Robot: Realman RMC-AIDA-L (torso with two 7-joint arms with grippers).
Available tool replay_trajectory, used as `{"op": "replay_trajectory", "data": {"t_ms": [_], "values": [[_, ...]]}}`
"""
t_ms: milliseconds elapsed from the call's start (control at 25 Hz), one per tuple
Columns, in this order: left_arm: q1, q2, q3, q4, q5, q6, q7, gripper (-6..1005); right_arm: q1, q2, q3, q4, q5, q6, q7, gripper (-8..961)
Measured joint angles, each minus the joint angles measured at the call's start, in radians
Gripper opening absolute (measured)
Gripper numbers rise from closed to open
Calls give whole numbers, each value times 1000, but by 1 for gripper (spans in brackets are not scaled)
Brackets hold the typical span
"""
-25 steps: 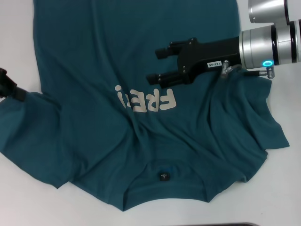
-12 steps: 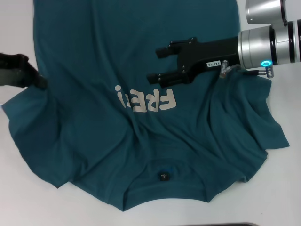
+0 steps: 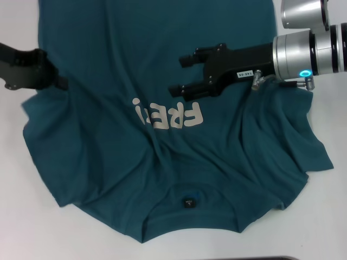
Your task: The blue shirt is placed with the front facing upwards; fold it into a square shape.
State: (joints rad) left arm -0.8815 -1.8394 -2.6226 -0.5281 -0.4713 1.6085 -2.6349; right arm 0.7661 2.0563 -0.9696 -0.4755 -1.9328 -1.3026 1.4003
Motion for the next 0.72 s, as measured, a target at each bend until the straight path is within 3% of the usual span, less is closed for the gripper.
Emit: {"op": "replay_trajectory", "data": {"t_ms": [720], "values": [[-6,-43,-1,15,-26,-88,-61,32,-2,4,-15,2,0,0,0,878]]}}
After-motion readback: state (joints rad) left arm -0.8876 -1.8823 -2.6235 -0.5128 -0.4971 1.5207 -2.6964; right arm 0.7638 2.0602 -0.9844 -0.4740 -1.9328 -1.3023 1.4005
